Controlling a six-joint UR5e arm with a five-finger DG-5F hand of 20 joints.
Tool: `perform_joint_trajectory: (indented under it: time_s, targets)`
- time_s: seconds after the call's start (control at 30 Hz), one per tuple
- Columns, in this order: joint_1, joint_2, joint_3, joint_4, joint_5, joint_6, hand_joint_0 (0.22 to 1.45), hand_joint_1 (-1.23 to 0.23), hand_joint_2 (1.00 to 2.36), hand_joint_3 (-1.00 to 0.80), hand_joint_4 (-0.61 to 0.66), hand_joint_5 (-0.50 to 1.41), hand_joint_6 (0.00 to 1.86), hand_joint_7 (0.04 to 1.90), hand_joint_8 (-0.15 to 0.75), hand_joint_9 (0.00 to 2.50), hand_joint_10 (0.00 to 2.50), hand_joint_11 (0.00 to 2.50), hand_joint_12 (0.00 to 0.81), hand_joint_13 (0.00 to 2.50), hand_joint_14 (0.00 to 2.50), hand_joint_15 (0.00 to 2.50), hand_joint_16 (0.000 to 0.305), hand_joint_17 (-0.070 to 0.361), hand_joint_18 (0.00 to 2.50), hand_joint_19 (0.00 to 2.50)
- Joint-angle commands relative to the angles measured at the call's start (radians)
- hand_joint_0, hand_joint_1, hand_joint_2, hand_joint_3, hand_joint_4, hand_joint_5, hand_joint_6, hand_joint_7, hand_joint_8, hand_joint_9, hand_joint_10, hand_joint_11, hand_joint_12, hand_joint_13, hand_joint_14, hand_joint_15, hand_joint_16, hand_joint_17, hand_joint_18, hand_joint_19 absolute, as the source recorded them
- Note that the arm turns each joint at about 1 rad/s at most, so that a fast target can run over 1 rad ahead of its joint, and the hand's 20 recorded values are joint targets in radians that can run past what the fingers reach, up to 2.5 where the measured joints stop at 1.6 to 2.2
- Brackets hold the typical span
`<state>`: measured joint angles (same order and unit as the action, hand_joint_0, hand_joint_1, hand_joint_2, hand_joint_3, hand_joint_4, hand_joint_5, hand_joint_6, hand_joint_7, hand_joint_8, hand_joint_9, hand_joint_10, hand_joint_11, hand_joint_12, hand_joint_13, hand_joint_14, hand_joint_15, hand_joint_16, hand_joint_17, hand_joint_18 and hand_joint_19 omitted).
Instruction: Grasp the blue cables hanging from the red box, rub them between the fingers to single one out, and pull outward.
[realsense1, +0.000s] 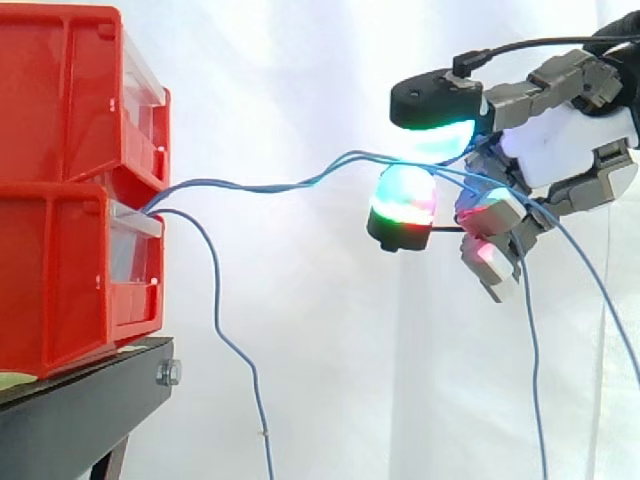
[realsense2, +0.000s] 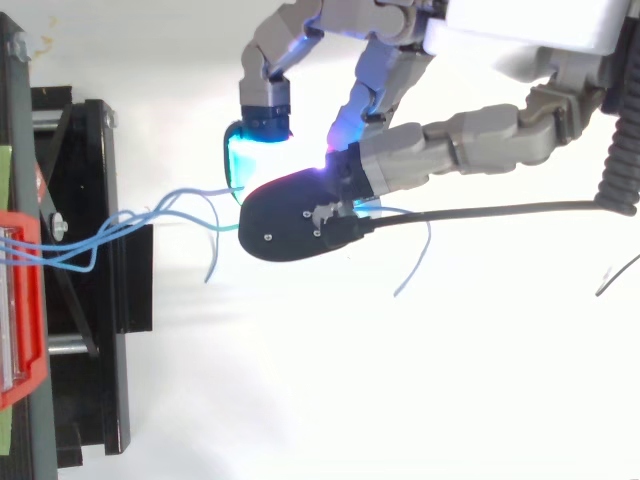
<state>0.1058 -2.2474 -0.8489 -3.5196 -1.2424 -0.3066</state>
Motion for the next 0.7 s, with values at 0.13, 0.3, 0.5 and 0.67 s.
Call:
perform_joint_trajectory:
  time_s: [0.13,0.3,0.5,0.67]
  targets:
    - [0.003,0.0,-0.001,-0.001,0.001,0.012,0.61,-0.79,1.02,-0.12,0.08,-0.12,0.93,0.94,0.398,1.3,0.02,0.97,0.399,1.1,0.03,0.7,0.053,0.118,0.96,0.53]
    - [0.003,0.0,-0.001,0.002,-0.002,0.014,0.64,-0.85,1.03,-0.02,0.0,-0.11,0.94,1.06,0.382,1.31,0.02,0.99,0.386,1.11,0.03,0.72,0.049,0.111,0.96,0.54]
    - [0.003,0.0,-0.001,0.002,0.001,0.009,0.64,-0.85,1.03,0.01,0.01,-0.1,0.94,1.07,0.386,1.33,0.02,0.97,0.388,1.12,0.03,0.73,0.05,0.113,0.97,0.54]
    - [0.006,0.0,-0.001,0.002,0.005,0.009,0.63,-0.85,1.02,0.02,0.03,-0.1,0.94,1.08,0.4,1.33,0.02,0.92,0.405,1.13,0.02,0.72,0.052,0.118,0.99,0.51]
